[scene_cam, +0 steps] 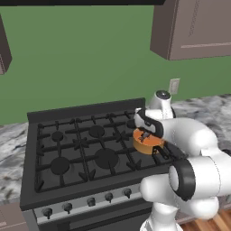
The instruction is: Retrieve the fish from the fridge and place it on the saucepan with marinade on the stove.
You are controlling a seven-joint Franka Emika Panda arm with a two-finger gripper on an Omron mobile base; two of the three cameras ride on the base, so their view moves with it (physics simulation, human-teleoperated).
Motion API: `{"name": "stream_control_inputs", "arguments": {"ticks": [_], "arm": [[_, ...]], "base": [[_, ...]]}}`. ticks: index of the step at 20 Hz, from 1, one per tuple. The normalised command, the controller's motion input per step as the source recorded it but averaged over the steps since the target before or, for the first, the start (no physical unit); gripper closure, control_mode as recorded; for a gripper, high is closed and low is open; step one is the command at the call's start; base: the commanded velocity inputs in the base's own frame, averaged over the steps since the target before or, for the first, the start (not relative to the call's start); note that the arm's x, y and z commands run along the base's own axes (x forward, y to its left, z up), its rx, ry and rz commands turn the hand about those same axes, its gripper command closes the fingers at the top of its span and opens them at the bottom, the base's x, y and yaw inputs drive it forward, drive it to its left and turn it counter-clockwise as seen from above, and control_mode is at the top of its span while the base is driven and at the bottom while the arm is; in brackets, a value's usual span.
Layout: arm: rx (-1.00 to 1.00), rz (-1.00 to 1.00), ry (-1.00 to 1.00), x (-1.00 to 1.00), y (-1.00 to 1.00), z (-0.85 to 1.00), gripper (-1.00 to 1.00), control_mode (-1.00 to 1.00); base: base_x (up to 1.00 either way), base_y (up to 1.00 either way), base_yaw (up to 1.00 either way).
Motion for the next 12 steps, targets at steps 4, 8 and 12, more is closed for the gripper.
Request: {"name": "stream_control_inputs", "arguments": {"ticks": [4,8,12], "arm": [[0.00,0.02,-0.02,-0.77,0.09,0.31,-1.00,-1.00],[-0.01,0.02,0.01,-0.33,0.05,0.00,-1.00,-1.00],[0.00,0.00,0.00,0.07,0.00,0.00,-1.00,-1.00]], "base": [[0.00,0.00,0.00],[0.00,0.00,0.00],[0.00,0.00,0.00]]}}
